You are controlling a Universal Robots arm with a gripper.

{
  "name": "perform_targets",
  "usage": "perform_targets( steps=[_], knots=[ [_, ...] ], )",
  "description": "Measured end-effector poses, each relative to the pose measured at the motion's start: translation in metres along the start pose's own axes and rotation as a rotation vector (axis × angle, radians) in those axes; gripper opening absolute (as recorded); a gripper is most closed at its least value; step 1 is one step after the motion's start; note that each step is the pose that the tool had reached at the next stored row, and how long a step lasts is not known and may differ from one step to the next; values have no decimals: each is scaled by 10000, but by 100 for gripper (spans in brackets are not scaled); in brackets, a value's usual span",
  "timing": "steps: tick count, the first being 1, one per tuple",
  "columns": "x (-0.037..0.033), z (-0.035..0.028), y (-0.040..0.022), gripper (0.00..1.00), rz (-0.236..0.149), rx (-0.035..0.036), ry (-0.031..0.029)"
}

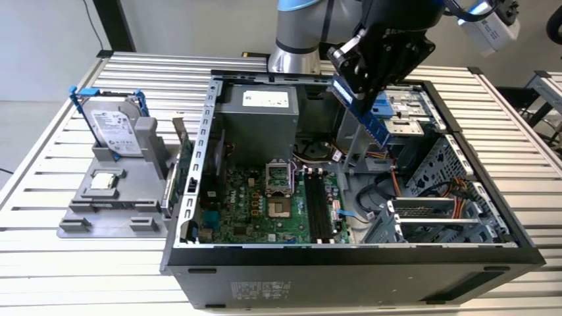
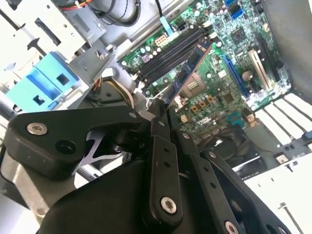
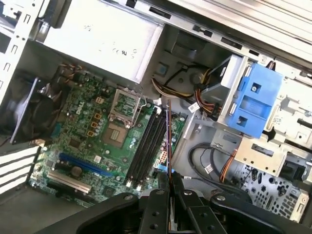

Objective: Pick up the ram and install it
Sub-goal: 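Insert the ram into the slot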

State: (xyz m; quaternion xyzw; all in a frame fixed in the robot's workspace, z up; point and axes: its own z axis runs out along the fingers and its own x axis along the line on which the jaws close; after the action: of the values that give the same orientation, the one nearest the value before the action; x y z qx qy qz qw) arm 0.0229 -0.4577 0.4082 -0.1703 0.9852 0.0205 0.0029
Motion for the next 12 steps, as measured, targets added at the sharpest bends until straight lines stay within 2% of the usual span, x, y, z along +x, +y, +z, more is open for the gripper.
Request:
perform_targets(
  steps=[12],
  knots=[
    [0,2,0,0,2141,28,-84]
  ],
)
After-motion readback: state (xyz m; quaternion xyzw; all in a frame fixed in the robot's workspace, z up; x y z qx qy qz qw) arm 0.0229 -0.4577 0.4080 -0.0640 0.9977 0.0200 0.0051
